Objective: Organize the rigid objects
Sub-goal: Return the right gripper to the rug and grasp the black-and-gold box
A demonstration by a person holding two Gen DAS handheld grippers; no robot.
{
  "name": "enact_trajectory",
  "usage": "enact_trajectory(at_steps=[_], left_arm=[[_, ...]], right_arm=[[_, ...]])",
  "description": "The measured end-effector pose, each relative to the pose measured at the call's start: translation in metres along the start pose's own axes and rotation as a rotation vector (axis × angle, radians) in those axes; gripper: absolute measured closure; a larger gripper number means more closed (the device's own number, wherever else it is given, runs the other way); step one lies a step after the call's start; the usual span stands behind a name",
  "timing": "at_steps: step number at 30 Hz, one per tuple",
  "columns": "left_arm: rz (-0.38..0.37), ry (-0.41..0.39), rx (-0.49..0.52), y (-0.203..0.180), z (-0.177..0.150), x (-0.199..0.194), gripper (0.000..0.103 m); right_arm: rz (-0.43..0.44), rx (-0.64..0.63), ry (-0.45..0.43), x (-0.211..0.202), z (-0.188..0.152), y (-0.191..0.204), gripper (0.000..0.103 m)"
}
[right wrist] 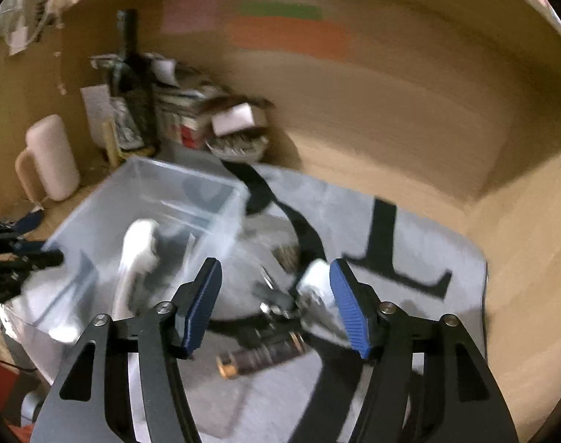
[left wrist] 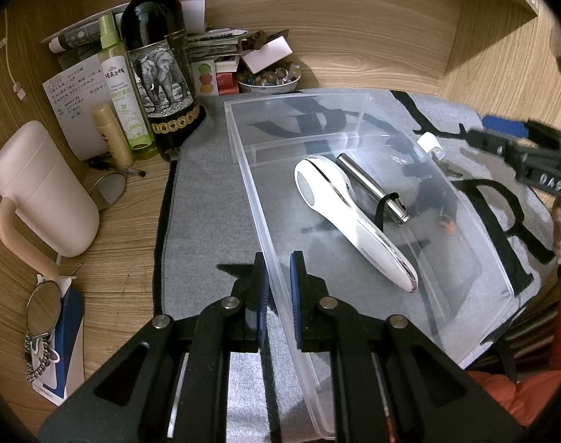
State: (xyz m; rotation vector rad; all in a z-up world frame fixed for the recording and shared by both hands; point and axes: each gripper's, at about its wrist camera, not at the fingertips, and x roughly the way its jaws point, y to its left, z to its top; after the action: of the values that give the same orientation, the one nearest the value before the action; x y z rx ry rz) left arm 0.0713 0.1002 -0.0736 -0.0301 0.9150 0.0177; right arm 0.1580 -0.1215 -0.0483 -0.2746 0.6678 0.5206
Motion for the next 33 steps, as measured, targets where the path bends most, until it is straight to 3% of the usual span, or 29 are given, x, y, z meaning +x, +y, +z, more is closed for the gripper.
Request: enact_trajectory(at_steps=[4, 13, 16, 21, 27, 33], left_arm=[[0.000, 0.001, 0.000, 0.000, 0.000, 0.000, 0.092], [0.000, 0.001, -0.001, 0.001, -0.001, -0.001, 0.092], [0.001, 0.001, 0.001, 0.001, 0.000, -0.001, 0.092], [0.000, 0.000, 0.001, 0.000, -0.001, -0.001, 0.092], [0.001, 0.000, 0.002, 0.001, -0.001, -0.001, 0.092], [0.002, 0.001, 0.003, 0.001, -0.001, -0.001, 0.092]], right_arm=[[-0.010, 0.032, 0.074, 0.019, -0.018, -0.010, 0.046], [0.055, 0.066, 0.211, 0.052, -0.055, -0.004, 0.046], [0.053, 0.065, 0.203, 0.052, -0.060, -0.001, 0.039], [0.056, 0.089, 0.207, 0.050, -0.063, -0.012, 0.039], [-0.023, 0.139, 0.236, 0.047, -0.069, -0.041, 0.039], [0.068, 0.175, 0.230, 0.049, -0.066, -0.034, 0.038]])
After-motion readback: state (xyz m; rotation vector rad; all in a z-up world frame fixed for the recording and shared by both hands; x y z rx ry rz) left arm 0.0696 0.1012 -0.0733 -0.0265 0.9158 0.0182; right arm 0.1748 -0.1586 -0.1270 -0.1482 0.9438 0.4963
